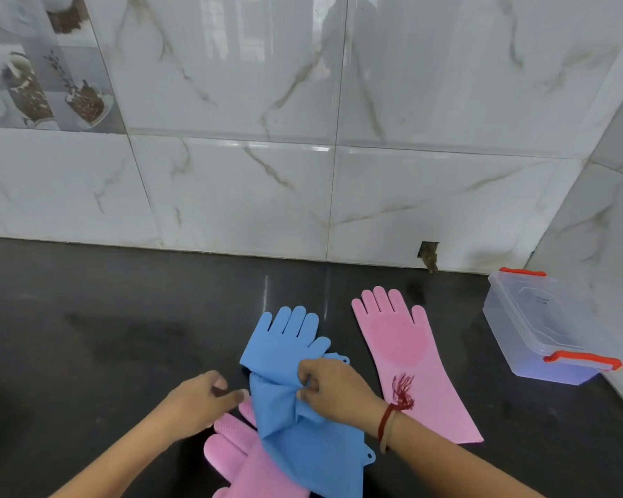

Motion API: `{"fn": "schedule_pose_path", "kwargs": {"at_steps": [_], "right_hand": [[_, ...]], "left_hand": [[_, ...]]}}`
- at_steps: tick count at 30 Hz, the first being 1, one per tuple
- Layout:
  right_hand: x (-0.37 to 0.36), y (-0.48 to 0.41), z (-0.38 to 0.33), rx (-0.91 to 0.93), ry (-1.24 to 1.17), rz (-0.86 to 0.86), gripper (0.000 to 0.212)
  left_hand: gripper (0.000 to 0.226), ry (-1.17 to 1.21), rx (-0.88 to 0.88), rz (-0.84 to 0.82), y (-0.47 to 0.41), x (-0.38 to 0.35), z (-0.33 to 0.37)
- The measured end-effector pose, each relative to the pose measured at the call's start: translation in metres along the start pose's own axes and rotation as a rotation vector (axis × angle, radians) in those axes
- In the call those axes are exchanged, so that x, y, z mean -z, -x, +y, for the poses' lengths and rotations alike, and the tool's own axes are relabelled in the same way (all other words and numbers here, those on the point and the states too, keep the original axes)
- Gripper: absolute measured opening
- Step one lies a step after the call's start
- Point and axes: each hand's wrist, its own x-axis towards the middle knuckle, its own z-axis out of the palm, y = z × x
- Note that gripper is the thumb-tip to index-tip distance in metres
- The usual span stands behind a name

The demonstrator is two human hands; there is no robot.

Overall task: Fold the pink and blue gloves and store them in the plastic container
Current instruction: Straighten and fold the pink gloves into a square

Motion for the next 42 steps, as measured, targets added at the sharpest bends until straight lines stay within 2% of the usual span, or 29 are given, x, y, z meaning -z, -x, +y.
{"fn": "schedule_pose_path", "kwargs": {"at_steps": [2,5,8,10,12,16,18,21,23,25,26,28,31,35,37,38,40,42], "right_hand": [[0.010,-0.005,-0.001,-0.038,-0.079,0.070,0.014],[0.027,-0.013,0.000,-0.079,-0.151,0.222,0.005],[0.036,-0.019,0.001,-0.075,-0.223,0.384,0.007],[0.043,-0.017,0.003,-0.036,-0.260,0.443,0.008],[0.047,-0.013,0.006,0.026,-0.290,0.394,0.012],[0.052,0.000,0.003,0.060,-0.104,0.271,0.023],[0.056,0.008,-0.009,0.069,-0.219,0.179,0.034],[0.058,0.018,-0.031,0.151,-0.498,-0.142,0.053],[0.053,0.027,-0.046,0.259,-0.566,-0.270,0.073],[0.048,0.034,-0.059,0.353,-0.623,-0.273,0.086],[0.047,0.036,-0.064,0.390,-0.655,-0.243,0.086],[0.045,0.041,-0.071,0.419,-0.760,-0.142,0.073],[0.053,0.048,-0.066,0.354,-0.992,0.009,0.056],[0.063,0.055,-0.051,0.251,-1.051,0.070,0.032],[0.062,0.056,-0.044,0.225,-1.199,0.071,0.027],[0.061,0.055,-0.041,0.204,-1.317,0.069,0.028],[0.060,0.051,-0.036,0.174,-1.556,0.037,0.044],[0.060,0.049,-0.030,0.155,-1.712,-0.014,0.050]], "left_hand": [[0.041,-0.115,-0.006,0.006,0.016,-0.003,-0.005],[0.044,-0.143,-0.012,0.042,0.029,-0.018,-0.008],[0.026,-0.113,-0.038,0.148,0.032,-0.035,-0.013],[0.021,-0.089,-0.064,0.123,0.028,-0.039,-0.016],[0.025,-0.020,-0.111,0.085,0.025,-0.038,-0.020],[0.016,0.470,-0.185,0.074,0.040,-0.012,-0.004],[0.017,0.597,-0.261,0.190,0.049,0.008,0.014],[0.021,0.741,-0.427,0.395,0.067,0.045,0.049],[0.022,0.837,-0.523,0.438,0.079,0.066,0.071],[0.024,0.933,-0.592,0.383,0.089,0.073,0.095],[0.025,0.982,-0.612,0.334,0.094,0.072,0.106],[0.024,1.035,-0.647,0.233,0.100,0.062,0.129],[0.017,1.002,-0.674,0.139,0.099,0.044,0.150],[0.013,1.018,-0.674,0.045,0.091,0.036,0.162],[0.008,1.024,-0.668,-0.013,0.087,0.034,0.167],[0.008,0.998,-0.671,-0.025,0.085,0.033,0.168],[0.009,0.951,-0.683,-0.023,0.080,0.032,0.169],[0.010,0.876,-0.699,0.076,0.075,0.032,0.169]]}}
